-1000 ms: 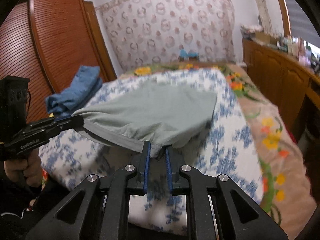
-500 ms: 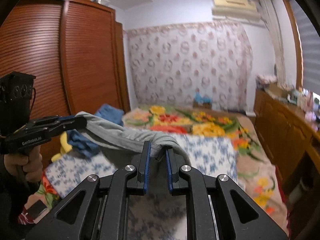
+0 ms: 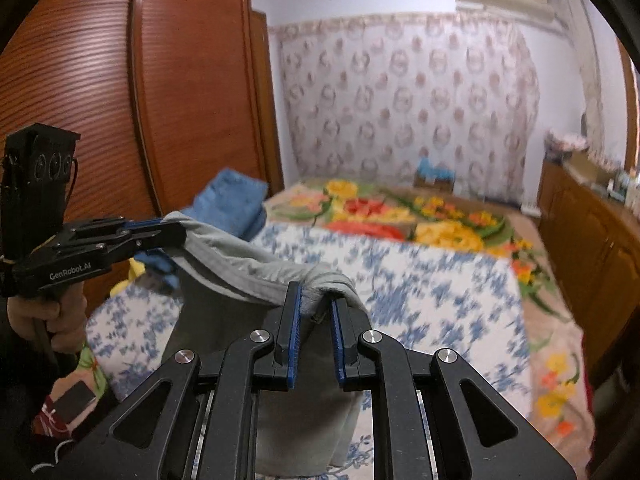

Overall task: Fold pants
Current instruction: 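Lift the grey-green garment off the bed with both tools, then carry the held edge over the garment with both tools, folding it onto itself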

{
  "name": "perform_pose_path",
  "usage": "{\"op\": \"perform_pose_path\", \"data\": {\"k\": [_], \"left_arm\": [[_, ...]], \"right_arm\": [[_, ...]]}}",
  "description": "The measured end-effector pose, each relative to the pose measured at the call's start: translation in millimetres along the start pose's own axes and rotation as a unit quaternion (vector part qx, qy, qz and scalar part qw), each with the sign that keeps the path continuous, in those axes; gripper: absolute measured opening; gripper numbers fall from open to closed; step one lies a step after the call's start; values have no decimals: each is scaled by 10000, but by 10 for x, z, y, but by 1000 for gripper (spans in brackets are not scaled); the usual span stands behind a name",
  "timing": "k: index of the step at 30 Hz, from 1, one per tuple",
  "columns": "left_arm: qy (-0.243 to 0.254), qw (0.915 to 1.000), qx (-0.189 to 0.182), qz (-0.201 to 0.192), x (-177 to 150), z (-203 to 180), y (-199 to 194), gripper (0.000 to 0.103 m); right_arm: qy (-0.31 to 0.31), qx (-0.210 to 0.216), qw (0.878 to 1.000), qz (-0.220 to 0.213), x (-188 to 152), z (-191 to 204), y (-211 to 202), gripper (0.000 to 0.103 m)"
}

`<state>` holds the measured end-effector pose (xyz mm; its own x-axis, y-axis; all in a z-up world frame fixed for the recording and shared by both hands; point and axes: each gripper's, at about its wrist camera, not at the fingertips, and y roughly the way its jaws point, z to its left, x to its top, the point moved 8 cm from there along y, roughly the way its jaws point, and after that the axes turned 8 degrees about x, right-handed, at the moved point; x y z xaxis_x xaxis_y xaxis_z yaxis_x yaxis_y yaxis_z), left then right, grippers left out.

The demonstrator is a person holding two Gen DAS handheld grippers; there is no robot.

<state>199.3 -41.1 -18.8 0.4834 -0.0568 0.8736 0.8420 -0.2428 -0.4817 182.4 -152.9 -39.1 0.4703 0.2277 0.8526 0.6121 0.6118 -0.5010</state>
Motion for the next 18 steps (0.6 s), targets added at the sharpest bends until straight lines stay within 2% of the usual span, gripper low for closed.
{"op": "perform_pose_path", "data": {"k": [3, 6, 8, 10, 15, 18], "left_arm": [[-82, 9999, 64, 102, 38, 91, 216, 5], [-125, 9998, 97, 99, 216, 181, 380, 5], [-140, 9997, 176, -55, 382, 225, 432, 5], [-25, 9990, 282, -333, 681, 215, 425, 5], [291, 9943, 461, -921, 1359, 161, 303, 5], [380, 9931, 538, -967, 1458, 195, 266, 5]], "right_arm": [[46, 11, 9998, 172, -59, -128, 193, 11], [77, 6, 9997, 231, 52, -286, 362, 11], [28, -38, 9997, 233, 245, -407, 463, 11], [-57, -139, 9998, 155, 482, -506, 531, 11], [-372, -389, 9976, -439, 1216, -576, 365, 11], [-445, -539, 9942, -823, 1546, -607, 195, 11]]}}
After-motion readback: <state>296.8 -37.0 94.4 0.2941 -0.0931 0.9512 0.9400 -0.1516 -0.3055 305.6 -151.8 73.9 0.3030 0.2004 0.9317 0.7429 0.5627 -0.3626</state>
